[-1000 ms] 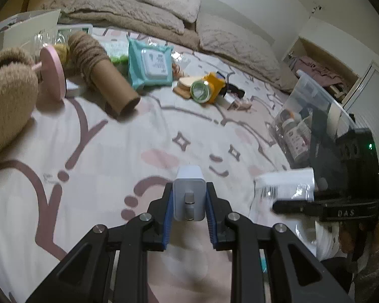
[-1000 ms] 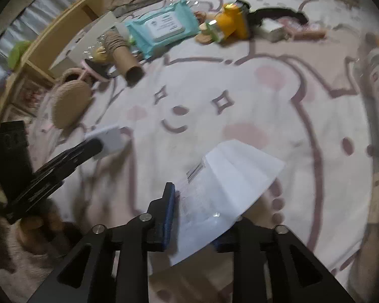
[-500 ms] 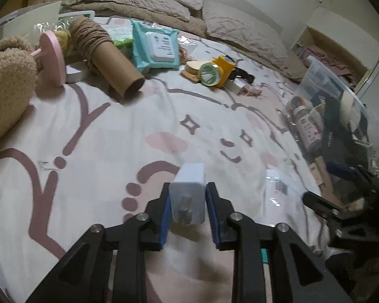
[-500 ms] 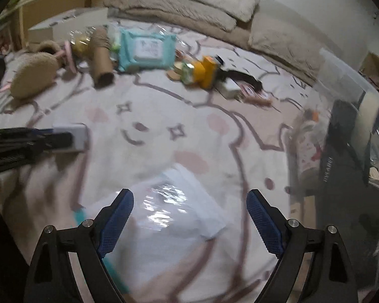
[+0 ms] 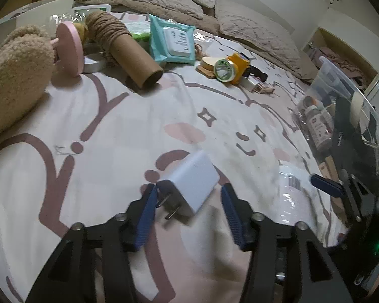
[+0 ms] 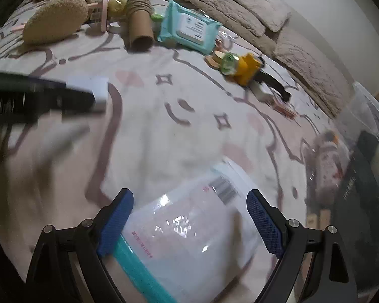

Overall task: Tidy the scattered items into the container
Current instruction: 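Open the left gripper to set the white charger on the sheet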

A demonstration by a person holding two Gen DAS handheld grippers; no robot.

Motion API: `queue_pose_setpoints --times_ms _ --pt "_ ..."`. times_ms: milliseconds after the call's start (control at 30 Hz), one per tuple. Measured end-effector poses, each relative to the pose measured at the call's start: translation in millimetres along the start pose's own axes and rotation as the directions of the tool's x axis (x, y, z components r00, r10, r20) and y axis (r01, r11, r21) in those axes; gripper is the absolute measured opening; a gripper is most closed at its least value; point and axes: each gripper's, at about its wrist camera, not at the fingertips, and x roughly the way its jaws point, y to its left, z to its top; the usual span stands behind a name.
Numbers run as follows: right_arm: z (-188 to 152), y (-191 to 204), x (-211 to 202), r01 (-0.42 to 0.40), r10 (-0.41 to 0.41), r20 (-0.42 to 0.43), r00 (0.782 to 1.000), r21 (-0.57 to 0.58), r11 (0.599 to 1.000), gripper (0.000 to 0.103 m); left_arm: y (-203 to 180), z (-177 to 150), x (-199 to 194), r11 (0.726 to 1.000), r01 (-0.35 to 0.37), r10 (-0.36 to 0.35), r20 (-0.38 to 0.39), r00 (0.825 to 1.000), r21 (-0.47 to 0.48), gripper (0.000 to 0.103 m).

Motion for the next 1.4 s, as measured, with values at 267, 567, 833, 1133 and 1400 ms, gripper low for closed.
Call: queue_pose_setpoints --times_ms 267,567,833,1133,1400 --pt "-41.1 -29.4 -10.2 0.058 -0.057 -0.056 0.997 0.027 0.998 0.099 9.4 -1.5 -3.9 0.998 -0.065 0.065 0.009 0.998 -0.028 0.068" --pt "-69.1 -52.6 -8.6 0.027 -0.015 -0.078 0.997 0.158 0.987 0.099 3.5 -9.2 -6.4 0.994 -0.108 0.108 -0.003 0.994 0.000 0.077" --pt "-75.8 -52.8 -4.9 0.029 -0.019 -0.055 0.998 0.193 0.981 0.103 11.8 -9.9 -4.9 0.989 -0.148 0.147 -0.026 0.989 -0.031 0.088" --pt "-85.9 -61.6 1.5 -0.035 0.045 -0.025 0.999 0.306 0.951 0.103 4.3 -9.3 6.1 0.965 -0.259 0.261 -0.045 0.964 0.044 0.095" --pt "-91.3 -66.8 5.0 -0.084 0.091 -0.002 0.996 0.361 0.929 0.103 19.1 -1.9 6.2 0.948 -0.320 0.320 -0.049 0.946 0.009 0.096"
